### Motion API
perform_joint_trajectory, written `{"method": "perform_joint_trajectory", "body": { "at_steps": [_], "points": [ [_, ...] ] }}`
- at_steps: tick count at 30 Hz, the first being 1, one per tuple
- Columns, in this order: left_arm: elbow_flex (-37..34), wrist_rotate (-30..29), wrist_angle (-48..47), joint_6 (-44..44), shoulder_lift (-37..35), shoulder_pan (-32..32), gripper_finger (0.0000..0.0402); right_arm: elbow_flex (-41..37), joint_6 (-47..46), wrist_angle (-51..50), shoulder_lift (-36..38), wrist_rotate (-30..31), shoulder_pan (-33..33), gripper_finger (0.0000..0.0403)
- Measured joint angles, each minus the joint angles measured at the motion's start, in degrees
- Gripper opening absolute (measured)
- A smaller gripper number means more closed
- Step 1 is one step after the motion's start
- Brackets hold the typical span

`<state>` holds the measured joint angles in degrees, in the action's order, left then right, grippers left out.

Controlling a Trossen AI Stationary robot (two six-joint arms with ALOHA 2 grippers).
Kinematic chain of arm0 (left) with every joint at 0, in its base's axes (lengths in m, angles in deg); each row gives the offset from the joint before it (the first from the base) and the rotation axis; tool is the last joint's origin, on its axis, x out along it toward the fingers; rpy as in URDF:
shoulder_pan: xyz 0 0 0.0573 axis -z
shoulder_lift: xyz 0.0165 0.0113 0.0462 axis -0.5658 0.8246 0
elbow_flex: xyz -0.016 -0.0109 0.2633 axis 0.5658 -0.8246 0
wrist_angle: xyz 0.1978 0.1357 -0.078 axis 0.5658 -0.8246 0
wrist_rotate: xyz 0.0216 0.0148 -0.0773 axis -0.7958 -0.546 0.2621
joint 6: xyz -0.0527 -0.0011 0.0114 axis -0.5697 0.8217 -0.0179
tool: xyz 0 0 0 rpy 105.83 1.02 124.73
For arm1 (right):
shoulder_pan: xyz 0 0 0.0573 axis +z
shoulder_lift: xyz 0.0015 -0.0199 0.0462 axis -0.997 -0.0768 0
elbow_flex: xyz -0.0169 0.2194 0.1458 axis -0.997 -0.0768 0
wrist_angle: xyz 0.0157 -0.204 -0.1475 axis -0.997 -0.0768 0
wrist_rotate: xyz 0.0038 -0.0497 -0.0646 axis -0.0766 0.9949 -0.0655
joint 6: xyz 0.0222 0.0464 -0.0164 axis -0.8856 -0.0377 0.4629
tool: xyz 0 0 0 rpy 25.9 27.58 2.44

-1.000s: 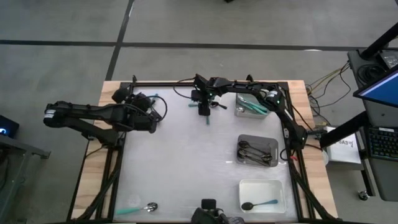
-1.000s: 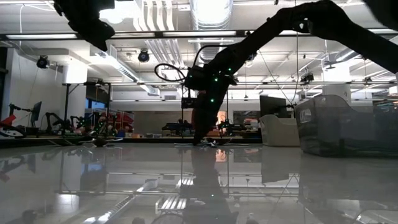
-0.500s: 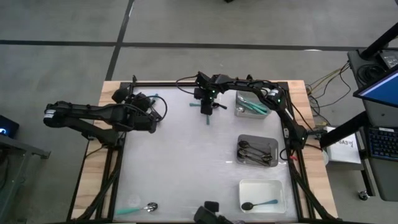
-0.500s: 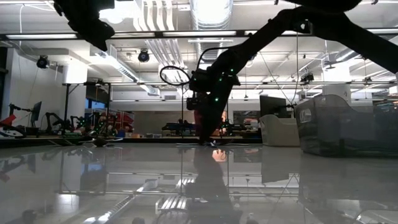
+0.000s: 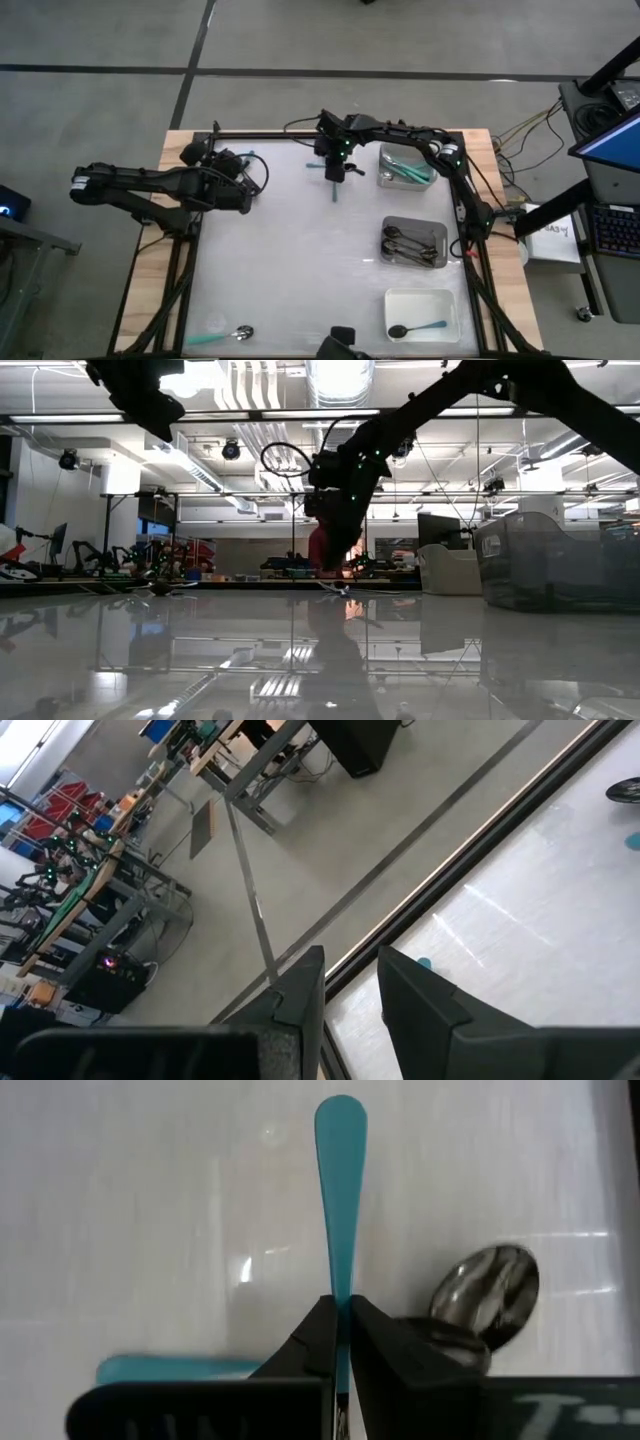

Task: Sort silverware by color (type)
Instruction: Put the blue spoon into the white bin

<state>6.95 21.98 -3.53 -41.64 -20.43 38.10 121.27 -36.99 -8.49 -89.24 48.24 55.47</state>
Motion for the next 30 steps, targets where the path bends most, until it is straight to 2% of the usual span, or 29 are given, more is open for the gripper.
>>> {"method": "perform_joint_trajectory", "body": {
  "at_steps": [7, 13, 17, 23, 30],
  "points": [
    [0.00, 0.00, -0.25, -0.01, 0.00, -0.01, 0.0080, 0.00, -3.69, -7.26, 4.71, -4.43, 0.95, 0.0009],
    [0.00, 0.00, -0.68, -0.01, 0.00, -0.01, 0.0080, -0.37, -6.35, -19.31, 10.07, -4.05, 5.24, 0.0009],
    [-0.15, -0.02, -1.01, -0.01, 0.00, -0.01, 0.0080, -3.28, -8.35, -24.48, 15.49, -4.07, 9.23, 0.0010],
    [-1.55, -0.94, -1.33, 0.02, 0.00, 0.00, 0.0080, -15.43, -12.41, -27.11, 28.09, -6.67, 14.74, 0.0011],
    [-3.58, -4.77, -1.34, -0.28, -0.58, -0.09, 0.0080, -35.39, -40.13, -16.19, 47.64, -7.31, 23.18, 0.0012]
  ]
}}
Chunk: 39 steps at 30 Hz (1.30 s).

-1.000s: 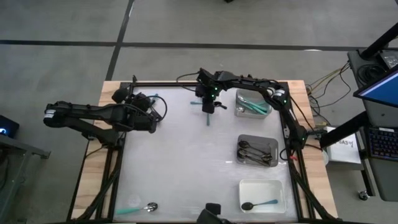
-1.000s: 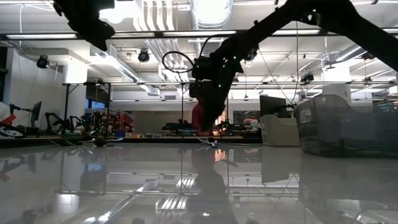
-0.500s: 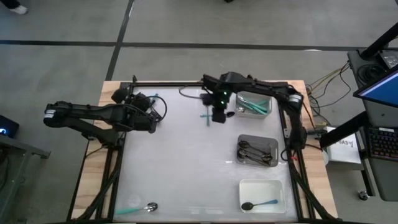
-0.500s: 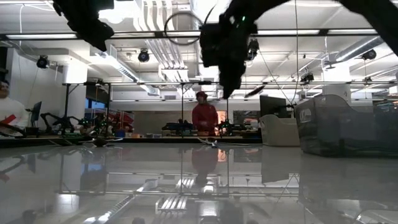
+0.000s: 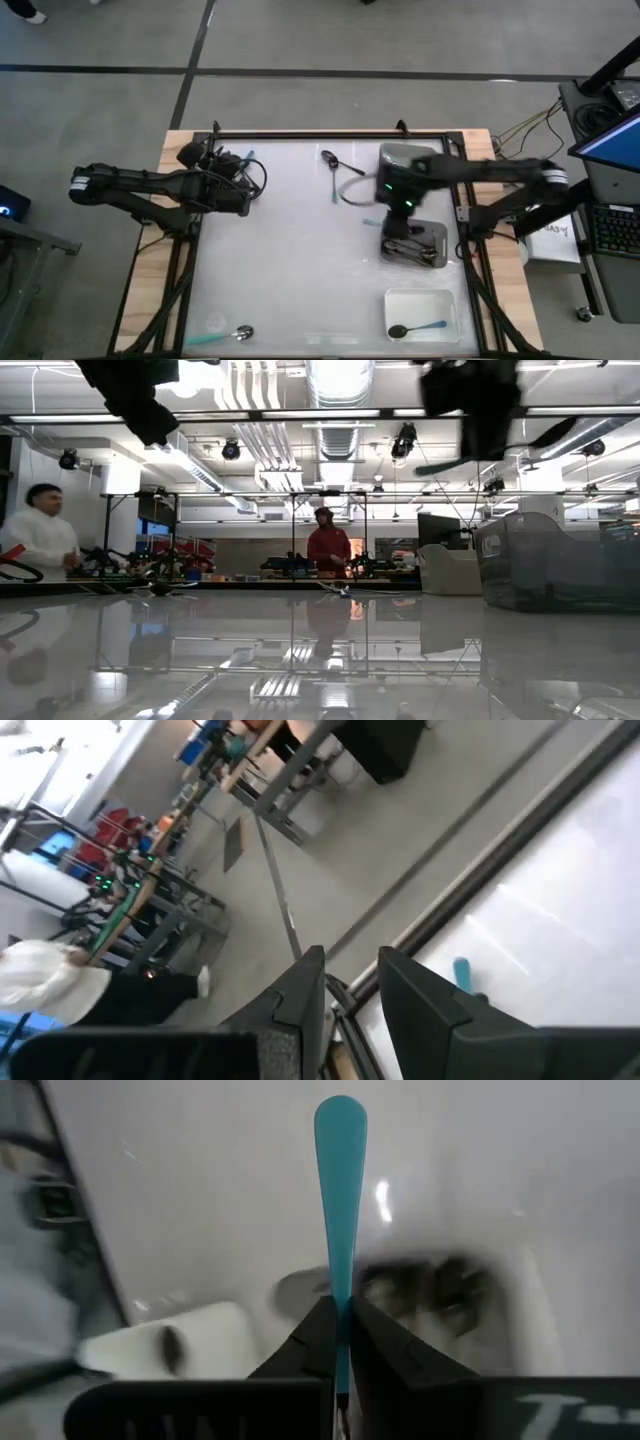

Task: Sort silverware by color (type)
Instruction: Put the blue spoon into the white bin

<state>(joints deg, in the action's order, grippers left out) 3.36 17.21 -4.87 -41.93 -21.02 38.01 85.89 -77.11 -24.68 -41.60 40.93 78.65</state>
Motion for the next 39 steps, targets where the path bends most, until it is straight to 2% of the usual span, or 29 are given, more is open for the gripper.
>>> {"method": "perform_joint_trajectory", "body": {
  "at_steps": [7, 11, 14, 19, 28, 33, 39],
  "points": [
    [0.12, -10.54, 0.41, -2.86, -0.20, -0.02, 0.0080, -14.22, -22.14, 9.14, 15.28, 3.32, 12.14, 0.0012],
    [0.37, -15.35, 0.79, -4.66, -0.22, -0.02, 0.0080, -19.97, -34.98, 11.79, 19.71, 3.49, 18.71, 0.0013],
    [0.65, -17.09, 0.94, -5.91, -0.22, -0.04, 0.0080, -23.25, -39.96, 17.54, 21.05, 3.35, 24.01, 0.0013],
    [0.72, -18.31, 1.34, -7.42, -0.22, -0.44, 0.0080, -24.92, -38.59, 26.72, 20.72, 2.92, 31.20, 0.0013],
    [0.63, -17.61, 1.75, -11.96, 0.25, -0.83, 0.0080, -24.52, -44.73, 27.66, 17.97, 1.41, 40.85, 0.0013],
    [0.61, -17.30, 2.04, -12.00, 0.37, -0.83, 0.0080, -24.57, -49.94, 33.97, 13.80, -3.78, 43.77, 0.0013],
    [0.59, -17.22, 2.22, -12.01, 0.40, -0.83, 0.0080, -24.57, -49.73, 36.57, 7.83, -4.02, 44.05, 0.0013]
  ]
}}
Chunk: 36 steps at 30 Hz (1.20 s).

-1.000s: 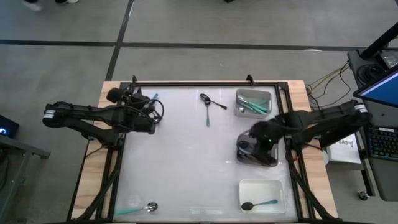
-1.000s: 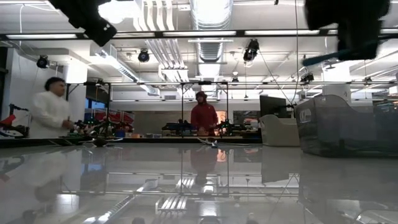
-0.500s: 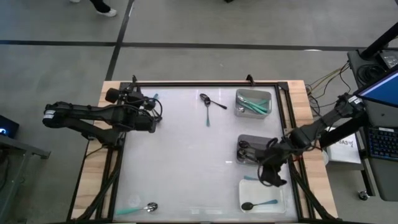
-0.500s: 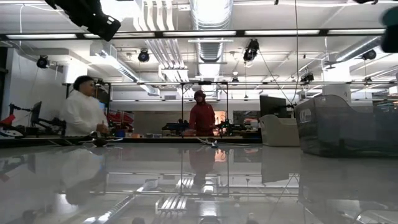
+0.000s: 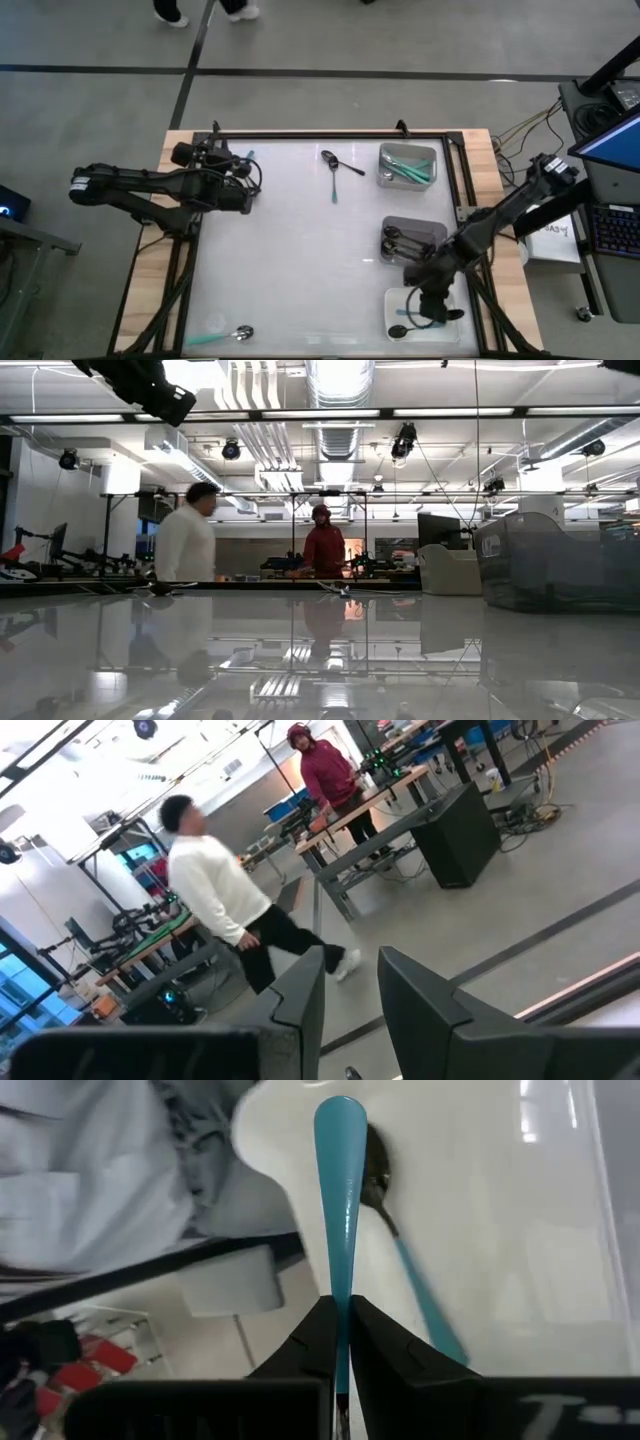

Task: Sort silverware by color (type)
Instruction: Put the blue spoon into the white bin, then put the black spoon into the black bin

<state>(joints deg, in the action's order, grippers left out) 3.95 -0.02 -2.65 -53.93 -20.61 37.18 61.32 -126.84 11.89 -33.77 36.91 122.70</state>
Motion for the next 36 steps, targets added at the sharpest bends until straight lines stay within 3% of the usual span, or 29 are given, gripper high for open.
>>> {"method": "perform_joint_trajectory", "body": {
  "at_steps": [11, 21, 27, 36],
  "points": [
    [-0.16, 5.02, -0.19, 0.20, 0.07, 0.00, 0.0080, 0.00, -2.85, 0.28, -4.78, -0.05, 0.00, 0.0013],
    [-1.05, 5.72, -0.23, 0.07, 0.09, 0.00, 0.0080, 0.33, 8.60, 0.31, -4.89, 1.48, -0.98, 0.0013],
    [-1.05, 5.71, -0.23, 0.07, 0.09, 0.00, 0.0080, 0.39, 4.12, 0.08, -4.89, 9.70, -1.18, 0.0016],
    [-1.05, 5.71, -0.23, 0.07, 0.09, 0.00, 0.0080, 0.39, 3.97, 0.28, -4.89, 10.44, -1.25, 0.0099]
  ]
}}
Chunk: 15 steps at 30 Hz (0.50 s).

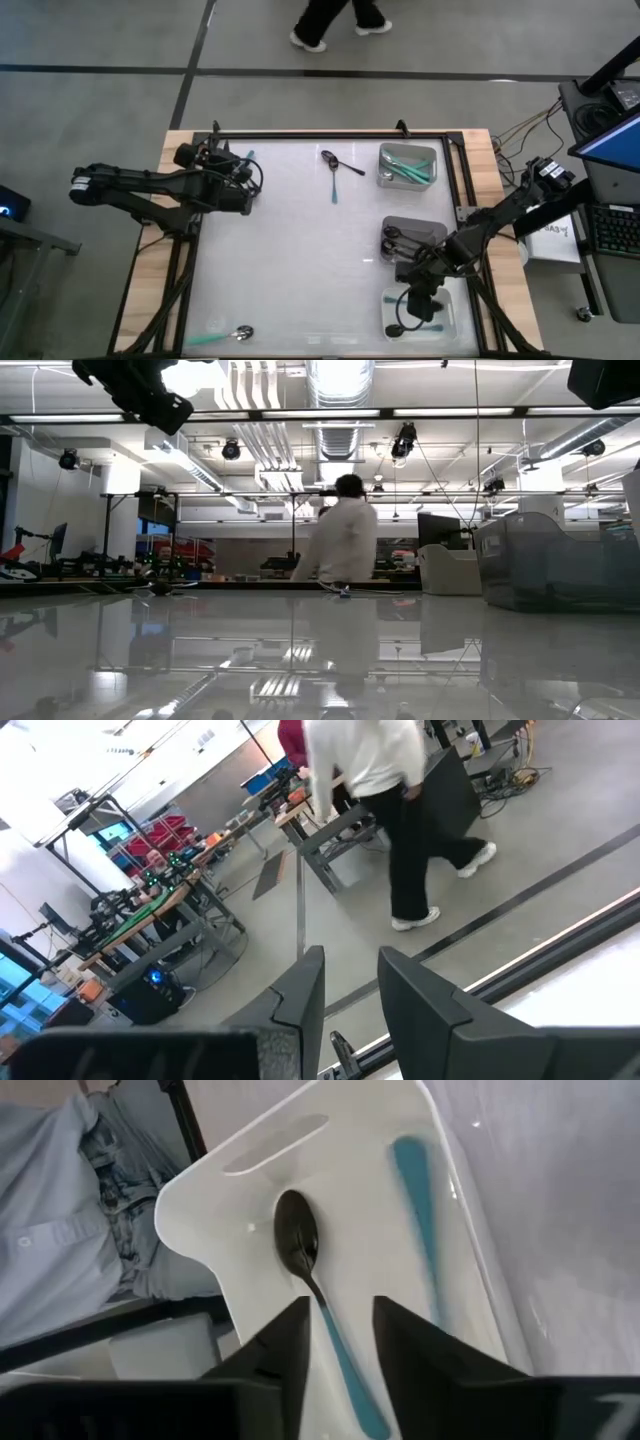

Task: Sort silverware by color (type)
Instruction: Put the black spoon into the black bin

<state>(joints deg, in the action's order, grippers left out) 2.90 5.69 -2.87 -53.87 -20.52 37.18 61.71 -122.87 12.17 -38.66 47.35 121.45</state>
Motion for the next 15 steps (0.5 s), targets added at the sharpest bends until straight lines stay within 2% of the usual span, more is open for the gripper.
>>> {"method": "perform_joint_trajectory", "body": {
  "at_steps": [4, 9, 12, 15],
  "points": [
    [0.00, 1.78, -0.02, -0.04, 0.00, 0.00, 0.0080, 0.00, 0.02, -0.04, 0.44, -0.37, -0.02, 0.0132],
    [0.00, 2.19, -0.02, -0.02, 0.00, 0.00, 0.0080, 1.19, 1.88, -0.63, 2.90, -0.41, -0.60, 0.0134],
    [0.00, 3.27, -0.04, -0.02, 0.00, 0.00, 0.0080, 3.16, 7.92, -0.85, 4.67, 0.65, -2.42, 0.0124],
    [0.00, 5.38, -0.04, -0.03, 0.00, 0.00, 0.0080, 5.73, 18.64, -3.81, 5.68, 6.83, -5.69, 0.0116]
  ]
}}
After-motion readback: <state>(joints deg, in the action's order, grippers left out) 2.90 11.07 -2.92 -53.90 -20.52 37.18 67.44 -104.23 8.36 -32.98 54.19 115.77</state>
